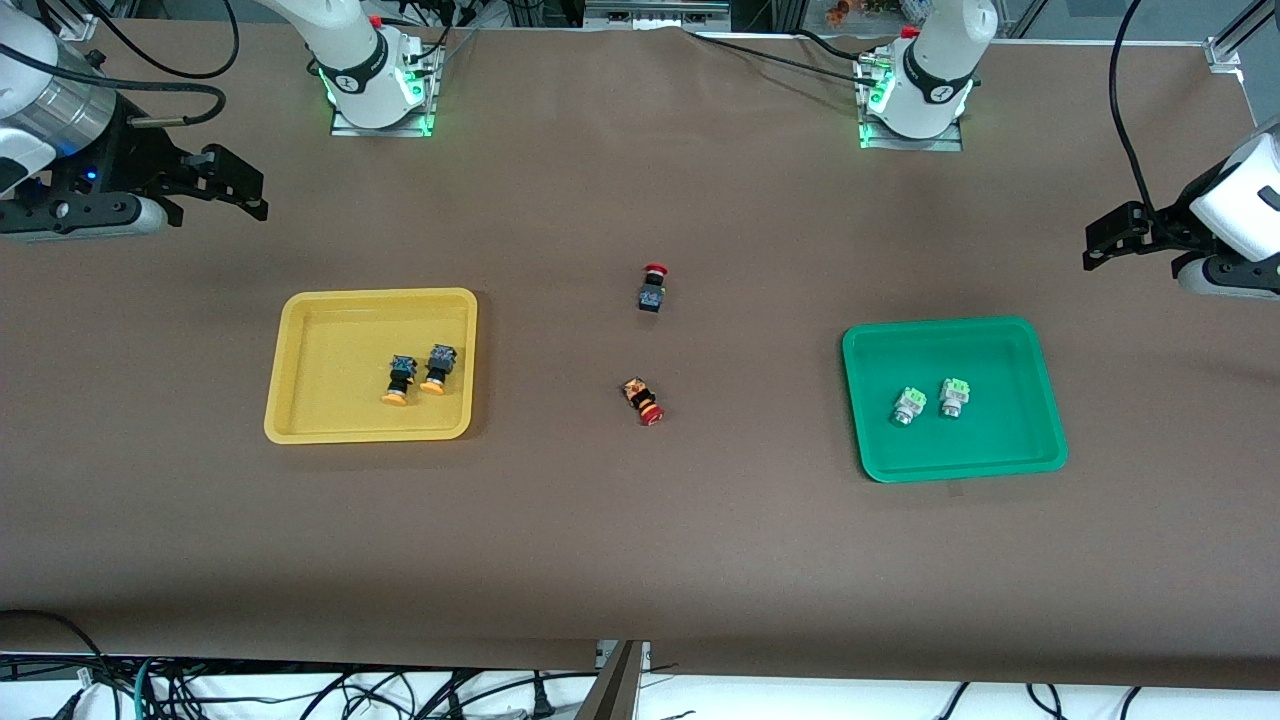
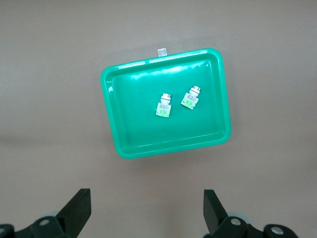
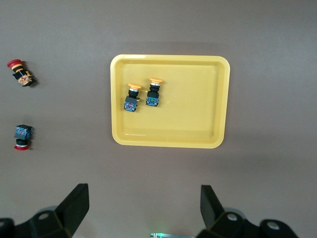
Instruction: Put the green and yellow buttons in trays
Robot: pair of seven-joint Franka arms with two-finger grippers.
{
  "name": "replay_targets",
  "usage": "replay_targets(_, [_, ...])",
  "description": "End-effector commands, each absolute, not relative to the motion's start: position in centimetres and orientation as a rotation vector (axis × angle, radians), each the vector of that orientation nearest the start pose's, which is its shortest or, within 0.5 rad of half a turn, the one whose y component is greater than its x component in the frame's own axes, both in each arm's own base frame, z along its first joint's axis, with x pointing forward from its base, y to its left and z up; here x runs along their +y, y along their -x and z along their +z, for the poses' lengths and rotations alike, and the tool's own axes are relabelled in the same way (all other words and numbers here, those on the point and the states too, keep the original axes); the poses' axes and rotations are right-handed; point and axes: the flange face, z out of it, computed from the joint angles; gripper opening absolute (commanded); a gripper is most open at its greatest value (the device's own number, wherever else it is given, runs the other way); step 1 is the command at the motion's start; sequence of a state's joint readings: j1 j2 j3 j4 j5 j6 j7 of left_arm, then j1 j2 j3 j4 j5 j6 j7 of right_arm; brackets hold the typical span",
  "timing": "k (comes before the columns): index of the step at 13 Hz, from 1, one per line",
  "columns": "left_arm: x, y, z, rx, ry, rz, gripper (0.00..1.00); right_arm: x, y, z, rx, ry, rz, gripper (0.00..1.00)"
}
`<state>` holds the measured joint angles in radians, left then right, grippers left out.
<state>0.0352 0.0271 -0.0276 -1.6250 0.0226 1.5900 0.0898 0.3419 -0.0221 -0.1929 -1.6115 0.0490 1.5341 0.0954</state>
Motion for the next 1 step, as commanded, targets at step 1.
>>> replay_targets(1, [0.45,-56.13,58.91,0.128,3.132,0.08,1.0,8.13,-54.09,61.95,-0.083,3.111,0.094,0.99])
